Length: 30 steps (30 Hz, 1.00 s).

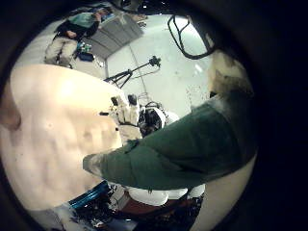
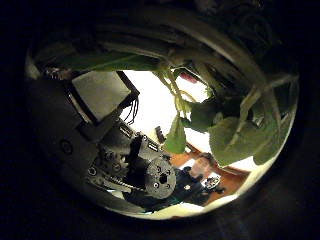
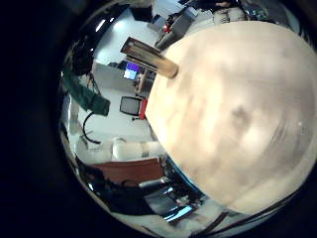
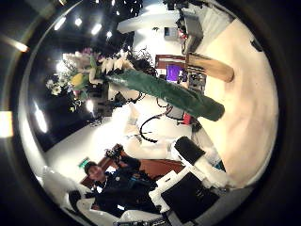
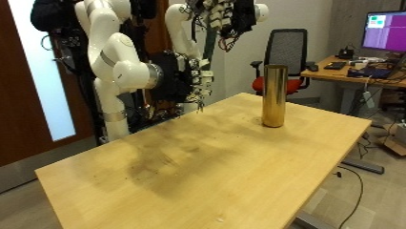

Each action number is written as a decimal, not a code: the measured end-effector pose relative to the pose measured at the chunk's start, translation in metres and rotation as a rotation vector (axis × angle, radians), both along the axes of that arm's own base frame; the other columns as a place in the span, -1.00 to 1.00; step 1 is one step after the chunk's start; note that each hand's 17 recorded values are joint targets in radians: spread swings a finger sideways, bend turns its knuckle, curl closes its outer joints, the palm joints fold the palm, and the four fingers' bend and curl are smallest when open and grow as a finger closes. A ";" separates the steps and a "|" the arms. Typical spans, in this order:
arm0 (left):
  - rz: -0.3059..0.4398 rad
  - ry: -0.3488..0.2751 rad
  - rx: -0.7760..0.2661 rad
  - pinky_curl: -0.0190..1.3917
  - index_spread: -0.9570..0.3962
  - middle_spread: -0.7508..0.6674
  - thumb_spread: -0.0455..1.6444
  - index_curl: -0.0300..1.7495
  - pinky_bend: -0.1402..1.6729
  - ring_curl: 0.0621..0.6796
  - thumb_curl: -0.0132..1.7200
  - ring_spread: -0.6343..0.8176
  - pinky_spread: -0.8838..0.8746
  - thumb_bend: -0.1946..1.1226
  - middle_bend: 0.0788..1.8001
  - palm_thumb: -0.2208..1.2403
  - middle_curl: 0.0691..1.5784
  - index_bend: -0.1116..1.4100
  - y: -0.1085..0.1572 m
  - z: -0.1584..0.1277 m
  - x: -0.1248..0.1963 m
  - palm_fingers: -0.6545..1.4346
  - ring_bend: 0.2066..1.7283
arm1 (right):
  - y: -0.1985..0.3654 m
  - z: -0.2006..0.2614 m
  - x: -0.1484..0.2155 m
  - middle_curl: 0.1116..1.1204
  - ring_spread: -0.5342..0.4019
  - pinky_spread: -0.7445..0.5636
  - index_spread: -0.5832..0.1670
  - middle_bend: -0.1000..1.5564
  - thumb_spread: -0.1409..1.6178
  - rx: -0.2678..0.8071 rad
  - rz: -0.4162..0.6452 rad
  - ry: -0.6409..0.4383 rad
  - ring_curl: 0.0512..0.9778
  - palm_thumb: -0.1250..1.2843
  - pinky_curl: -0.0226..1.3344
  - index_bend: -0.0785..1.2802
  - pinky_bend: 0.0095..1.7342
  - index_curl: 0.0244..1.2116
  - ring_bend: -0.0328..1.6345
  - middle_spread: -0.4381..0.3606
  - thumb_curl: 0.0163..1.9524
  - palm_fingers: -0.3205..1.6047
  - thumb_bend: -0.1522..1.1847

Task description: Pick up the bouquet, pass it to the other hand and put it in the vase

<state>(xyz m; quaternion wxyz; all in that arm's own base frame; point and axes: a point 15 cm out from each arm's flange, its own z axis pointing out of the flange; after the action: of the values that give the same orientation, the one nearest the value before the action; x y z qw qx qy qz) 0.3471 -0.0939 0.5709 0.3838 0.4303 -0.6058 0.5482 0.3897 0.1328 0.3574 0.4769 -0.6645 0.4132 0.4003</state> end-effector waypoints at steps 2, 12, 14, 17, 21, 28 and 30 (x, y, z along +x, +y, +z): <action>0.037 -0.039 0.015 0.06 -0.73 -0.72 -0.72 0.31 0.54 0.70 -0.01 -0.70 -0.60 -0.73 0.22 0.89 0.31 -0.23 0.013 0.011 0.003 0.52 0.73 | 0.000 0.002 0.004 -0.65 0.48 0.61 -0.56 -0.68 0.24 0.019 -0.012 0.005 -0.54 0.15 -0.32 -0.72 -0.54 -0.66 -0.55 0.25 -0.57 -0.78 -0.82; 0.245 -0.197 0.034 0.08 -0.74 -0.70 -0.74 0.58 0.52 0.66 0.04 -0.69 -0.60 -0.74 0.22 0.88 0.32 -0.39 0.083 0.063 0.010 0.53 0.73 | -0.003 -0.012 0.002 -0.70 0.49 0.63 -0.54 -0.67 0.25 0.033 -0.022 0.044 -0.55 0.15 -0.41 -0.69 -0.54 -0.75 -0.58 0.28 -0.60 -0.75 -0.81; 0.279 -0.217 0.051 0.09 -0.73 -0.70 -0.75 0.62 0.51 0.66 0.05 -0.69 -0.61 -0.74 0.22 0.88 0.32 -0.41 0.097 0.070 0.012 0.53 0.73 | -0.002 -0.018 -0.002 -0.71 0.49 0.63 -0.53 -0.68 0.25 0.038 -0.022 0.062 -0.55 0.15 -0.42 -0.69 -0.54 -0.75 -0.58 0.28 -0.60 -0.74 -0.81; 0.323 -0.231 0.072 0.09 -0.72 -0.70 -0.75 0.65 0.50 0.65 0.06 -0.69 -0.61 -0.74 0.21 0.88 0.32 -0.43 0.117 0.073 0.016 0.54 0.72 | -0.001 -0.021 -0.004 -0.71 0.49 0.63 -0.52 -0.67 0.25 0.041 -0.023 0.073 -0.55 0.15 -0.43 -0.68 -0.54 -0.74 -0.59 0.28 -0.60 -0.74 -0.81; 0.373 -0.248 0.080 0.10 -0.69 -0.70 -0.75 0.71 0.48 0.64 0.07 -0.69 -0.62 -0.74 0.19 0.88 0.32 -0.46 0.138 0.073 0.024 0.55 0.71 | -0.001 -0.020 -0.003 -0.72 0.49 0.64 -0.50 -0.67 0.24 0.042 -0.024 0.073 -0.55 0.16 -0.45 -0.68 -0.53 -0.73 -0.60 0.28 -0.60 -0.73 -0.81; 0.428 -0.226 0.099 0.11 -0.63 -0.71 -0.75 0.77 0.45 0.63 0.08 -0.70 -0.63 -0.73 0.16 0.87 0.33 -0.52 0.164 0.045 0.046 0.57 0.68 | -0.001 -0.020 -0.004 -0.72 0.49 0.64 -0.48 -0.67 0.25 0.041 -0.023 0.070 -0.55 0.18 -0.47 -0.67 -0.53 -0.71 -0.60 0.27 -0.59 -0.72 -0.81; 0.450 -0.218 0.105 0.12 -0.61 -0.71 -0.75 0.78 0.44 0.63 0.09 -0.70 -0.63 -0.73 0.16 0.87 0.33 -0.54 0.172 0.037 0.054 0.58 0.68 | -0.002 -0.020 -0.004 -0.72 0.49 0.64 -0.48 -0.67 0.25 0.041 -0.024 0.069 -0.54 0.18 -0.47 -0.67 -0.53 -0.70 -0.61 0.27 -0.59 -0.72 -0.81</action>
<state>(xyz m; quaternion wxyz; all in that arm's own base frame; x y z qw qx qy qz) 0.4010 0.0783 0.6079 0.1616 0.5120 -0.5604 0.6306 0.3858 0.1310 0.3374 0.4808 -0.6354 0.4288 0.4256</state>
